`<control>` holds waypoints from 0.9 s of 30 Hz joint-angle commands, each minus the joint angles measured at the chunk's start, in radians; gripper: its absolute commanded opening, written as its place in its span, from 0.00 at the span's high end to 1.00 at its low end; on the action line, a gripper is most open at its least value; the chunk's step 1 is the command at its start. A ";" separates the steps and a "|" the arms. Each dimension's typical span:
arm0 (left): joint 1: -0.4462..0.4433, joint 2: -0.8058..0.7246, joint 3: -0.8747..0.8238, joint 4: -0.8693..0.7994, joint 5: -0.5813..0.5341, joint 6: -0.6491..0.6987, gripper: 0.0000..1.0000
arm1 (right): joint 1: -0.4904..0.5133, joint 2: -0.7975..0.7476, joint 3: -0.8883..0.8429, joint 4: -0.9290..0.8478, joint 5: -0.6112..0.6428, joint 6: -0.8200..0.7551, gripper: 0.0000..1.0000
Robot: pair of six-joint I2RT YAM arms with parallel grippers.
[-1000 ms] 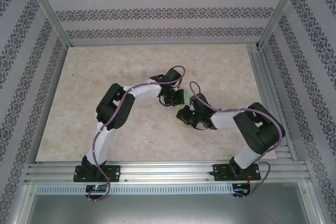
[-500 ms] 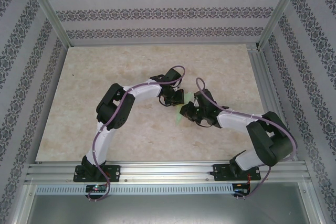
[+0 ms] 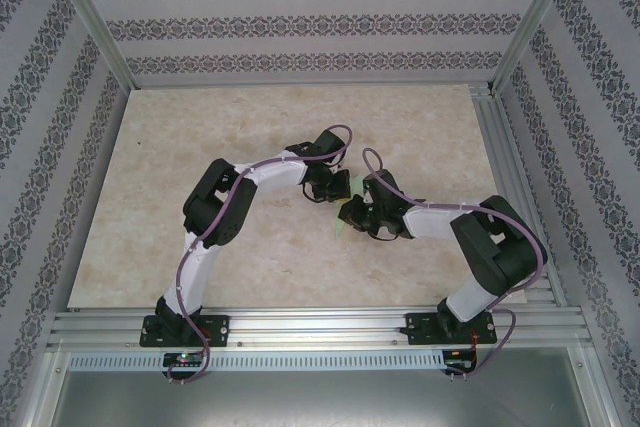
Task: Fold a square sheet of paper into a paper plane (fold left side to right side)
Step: Fold the wing for the fifth time at the center of the table.
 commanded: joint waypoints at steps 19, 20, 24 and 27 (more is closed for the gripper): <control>0.017 0.019 -0.011 0.009 -0.014 0.020 1.00 | 0.020 0.078 0.010 0.028 0.036 -0.014 0.86; 0.017 0.019 -0.011 0.010 -0.013 0.018 1.00 | 0.016 0.075 0.013 0.026 0.037 -0.017 0.86; 0.017 0.010 -0.006 0.011 -0.003 0.023 1.00 | 0.002 0.039 0.023 0.022 0.027 -0.036 0.86; 0.019 -0.003 0.001 0.025 0.029 0.025 0.99 | -0.008 -0.017 0.028 -0.012 0.036 -0.068 0.85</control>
